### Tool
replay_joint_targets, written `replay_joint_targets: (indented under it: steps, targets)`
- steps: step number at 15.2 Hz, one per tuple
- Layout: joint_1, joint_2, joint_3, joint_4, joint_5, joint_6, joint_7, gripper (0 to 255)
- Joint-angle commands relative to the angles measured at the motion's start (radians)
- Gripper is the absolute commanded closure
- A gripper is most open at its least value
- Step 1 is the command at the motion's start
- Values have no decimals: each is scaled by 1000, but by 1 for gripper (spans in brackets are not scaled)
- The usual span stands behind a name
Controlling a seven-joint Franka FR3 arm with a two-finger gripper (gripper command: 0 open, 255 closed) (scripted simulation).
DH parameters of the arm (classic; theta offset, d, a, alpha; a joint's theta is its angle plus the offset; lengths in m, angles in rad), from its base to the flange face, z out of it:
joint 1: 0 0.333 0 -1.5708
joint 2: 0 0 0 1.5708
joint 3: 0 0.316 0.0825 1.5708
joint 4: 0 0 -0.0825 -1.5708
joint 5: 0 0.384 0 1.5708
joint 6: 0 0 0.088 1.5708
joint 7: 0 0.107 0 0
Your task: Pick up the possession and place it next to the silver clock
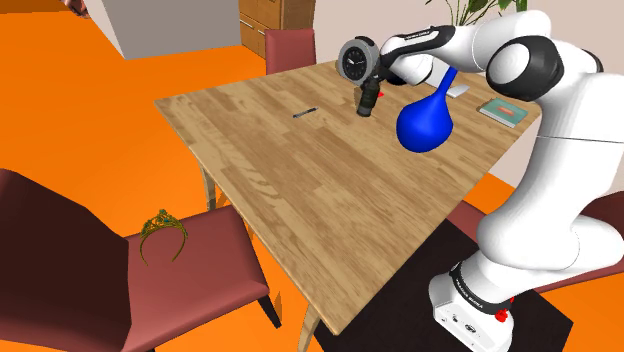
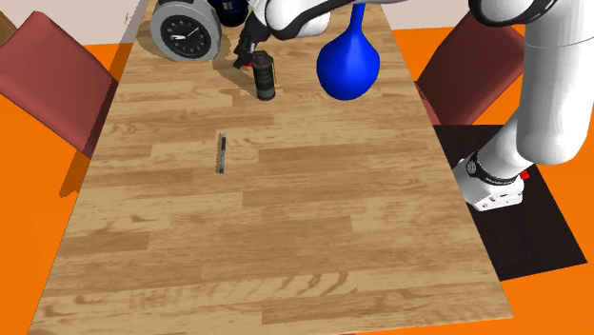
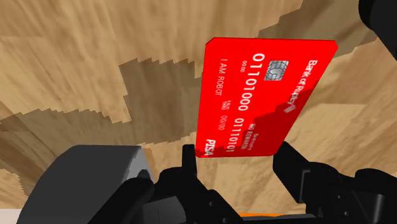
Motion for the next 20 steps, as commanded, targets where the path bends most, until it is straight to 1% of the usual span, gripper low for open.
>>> replay_joint_targets:
  steps: [1, 5, 6, 7, 8, 9, 10, 11, 13, 15, 20]
  targets:
    - [-1, 34, -1, -22, -3, -46, -1, 255]
    - [-10, 35, 10, -23, -14, -44, 6, 255]
    - [-32, 11, 28, -73, 4, -23, -21, 0]
    - [-50, -4, 49, -127, 25, 14, -50, 0]
    - [-31, 23, 34, -89, 11, 6, -31, 0]
    - [-53, 55, 53, -86, 23, 29, -64, 0]
    - [-39, 55, 36, -64, 11, 8, -45, 0]
    - [-5, 35, 3, -22, -7, -46, 1, 0]
    - [-40, -32, 26, -74, -12, -64, 2, 0]
    - [-61, -91, 33, -114, -4, -87, -4, 0]
    - [-61, -91, 33, -114, -4, -87, -4, 0]
